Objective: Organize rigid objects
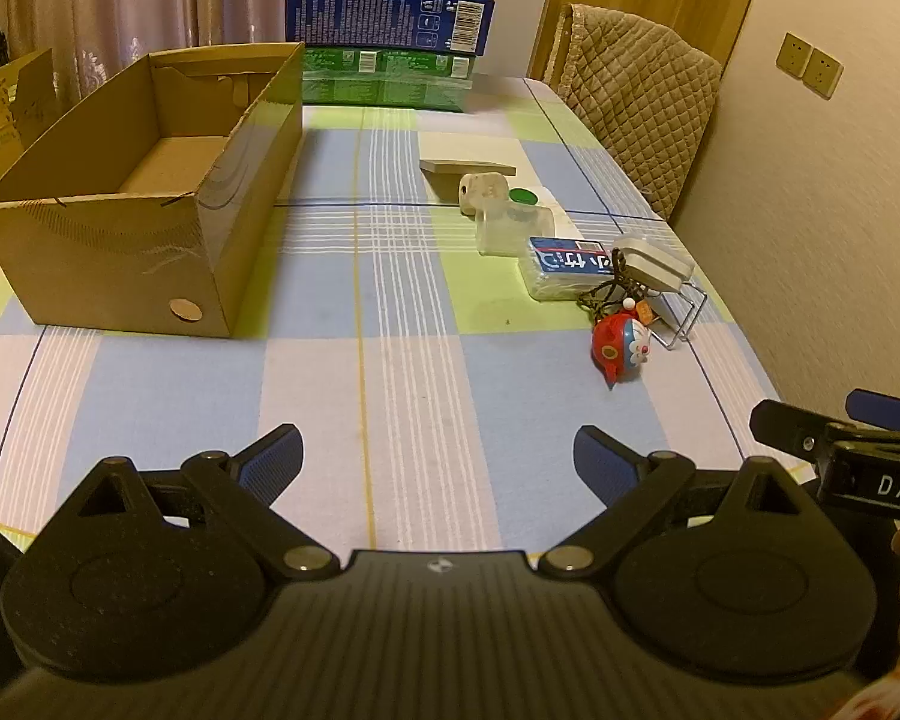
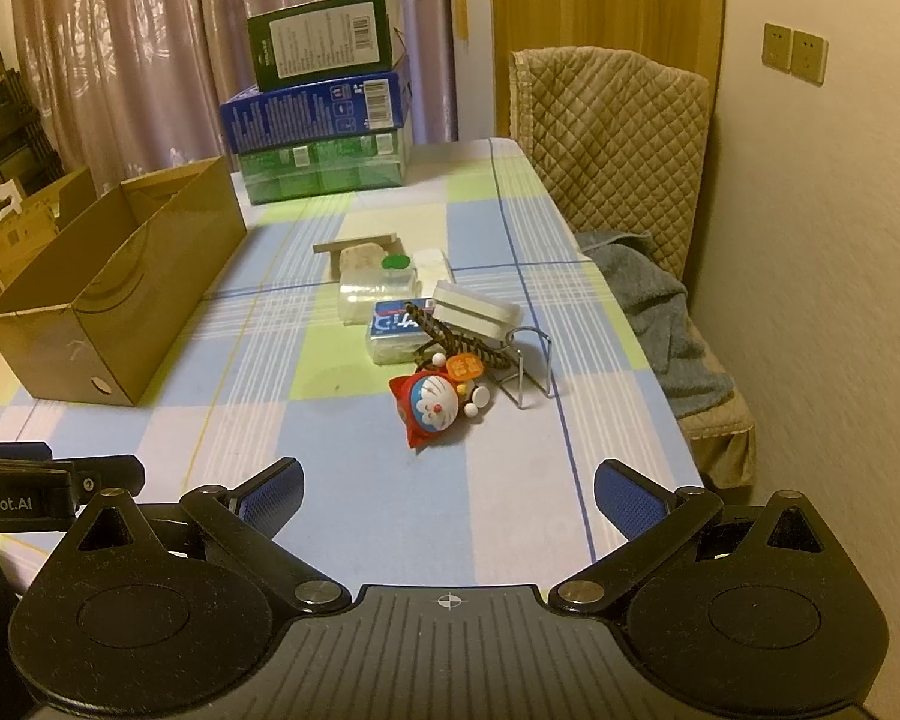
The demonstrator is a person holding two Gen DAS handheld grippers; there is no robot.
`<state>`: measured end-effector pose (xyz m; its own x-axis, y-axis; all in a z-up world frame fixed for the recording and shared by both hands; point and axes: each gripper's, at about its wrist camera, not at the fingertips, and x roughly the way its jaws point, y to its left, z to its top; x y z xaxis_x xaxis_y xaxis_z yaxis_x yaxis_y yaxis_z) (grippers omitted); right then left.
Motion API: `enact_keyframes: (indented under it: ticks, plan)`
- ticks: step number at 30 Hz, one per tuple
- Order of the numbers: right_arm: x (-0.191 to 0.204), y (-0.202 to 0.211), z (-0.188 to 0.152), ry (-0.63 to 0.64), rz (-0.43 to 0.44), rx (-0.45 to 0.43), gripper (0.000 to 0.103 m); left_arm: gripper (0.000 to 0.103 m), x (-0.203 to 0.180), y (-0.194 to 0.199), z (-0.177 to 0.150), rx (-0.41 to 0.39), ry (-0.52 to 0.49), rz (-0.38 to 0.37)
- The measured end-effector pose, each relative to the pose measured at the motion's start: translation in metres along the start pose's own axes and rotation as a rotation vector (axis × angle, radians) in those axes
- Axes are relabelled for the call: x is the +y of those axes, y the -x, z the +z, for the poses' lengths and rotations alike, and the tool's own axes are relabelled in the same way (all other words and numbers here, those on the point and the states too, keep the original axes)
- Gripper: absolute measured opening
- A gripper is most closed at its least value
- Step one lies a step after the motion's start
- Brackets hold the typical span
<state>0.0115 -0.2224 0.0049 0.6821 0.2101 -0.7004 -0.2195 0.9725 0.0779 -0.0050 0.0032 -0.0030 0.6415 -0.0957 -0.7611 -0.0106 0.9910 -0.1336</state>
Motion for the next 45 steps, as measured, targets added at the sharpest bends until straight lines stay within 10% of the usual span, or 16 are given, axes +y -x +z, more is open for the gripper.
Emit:
enact_keyframes:
  ticks: [45]
  plan:
    - [-0.0066,-0.0037,0.0004,-0.002,-0.004,0.005,0.101,0.095,-0.0051,-0.005,0.0029,0.018,0.003,-0.007]
